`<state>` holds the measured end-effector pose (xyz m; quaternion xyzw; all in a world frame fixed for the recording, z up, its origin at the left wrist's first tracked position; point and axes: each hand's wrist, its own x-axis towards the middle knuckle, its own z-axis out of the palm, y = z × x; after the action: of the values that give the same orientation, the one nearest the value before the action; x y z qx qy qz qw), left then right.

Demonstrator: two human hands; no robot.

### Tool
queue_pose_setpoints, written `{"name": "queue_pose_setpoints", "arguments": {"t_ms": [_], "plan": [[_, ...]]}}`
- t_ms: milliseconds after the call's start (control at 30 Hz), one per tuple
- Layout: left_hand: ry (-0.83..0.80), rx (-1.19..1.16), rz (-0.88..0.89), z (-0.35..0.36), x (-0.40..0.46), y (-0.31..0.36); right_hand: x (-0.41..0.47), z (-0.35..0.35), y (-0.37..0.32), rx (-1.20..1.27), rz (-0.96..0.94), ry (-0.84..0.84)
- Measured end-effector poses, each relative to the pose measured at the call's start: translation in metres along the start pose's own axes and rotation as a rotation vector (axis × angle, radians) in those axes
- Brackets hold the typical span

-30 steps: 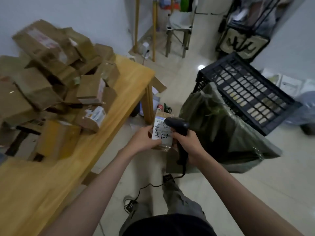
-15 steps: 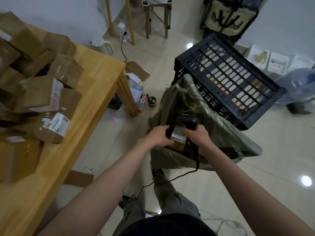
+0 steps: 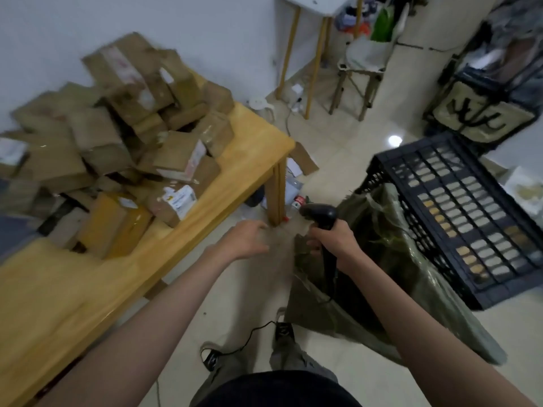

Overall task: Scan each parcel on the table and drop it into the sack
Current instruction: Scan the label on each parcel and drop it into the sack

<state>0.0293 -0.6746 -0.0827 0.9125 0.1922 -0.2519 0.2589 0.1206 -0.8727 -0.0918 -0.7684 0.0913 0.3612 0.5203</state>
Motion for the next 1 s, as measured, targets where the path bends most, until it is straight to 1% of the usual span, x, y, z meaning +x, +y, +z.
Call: {"name": "queue_pose_setpoints", "arguments": {"t_ms": [67, 167, 267, 400, 500, 733, 867, 933, 1000], "plan": [[0.04, -0.069, -0.054, -0.016, -0.018, -0.028, -0.003, 0.023, -0.018, -0.036, -0.048, -0.081], [0.118, -0.106, -0.119, -0.035, -0.047, -0.069, -0.012, 0.062, -0.04, -0.083, -0.102, -0.204], [0.16, -0.161, -0.183, -0.046, -0.079, -0.109, -0.023, 0.104, -0.055, -0.11, -0.143, -0.33], [0.202, -0.24, -0.274, -0.051, -0.119, -0.163, -0.042, 0.162, -0.067, -0.166, -0.196, -0.399], [0.204, -0.286, -0.32, -0.055, -0.147, -0.202, -0.056, 0.204, -0.074, -0.2, -0.204, -0.417], [0.27, -0.363, -0.383, -0.065, -0.191, -0.275, -0.091, 0.284, -0.084, -0.084, -0.189, -0.472], [0.3, -0.426, -0.408, -0.067, -0.199, -0.305, -0.097, 0.321, -0.086, -0.075, -0.197, -0.439], [0.316, -0.473, -0.417, -0.067, -0.2, -0.315, -0.097, 0.337, -0.09, -0.053, -0.195, -0.452], [0.323, -0.505, -0.428, -0.067, -0.199, -0.323, -0.093, 0.352, -0.096, -0.081, -0.203, -0.432]]}}
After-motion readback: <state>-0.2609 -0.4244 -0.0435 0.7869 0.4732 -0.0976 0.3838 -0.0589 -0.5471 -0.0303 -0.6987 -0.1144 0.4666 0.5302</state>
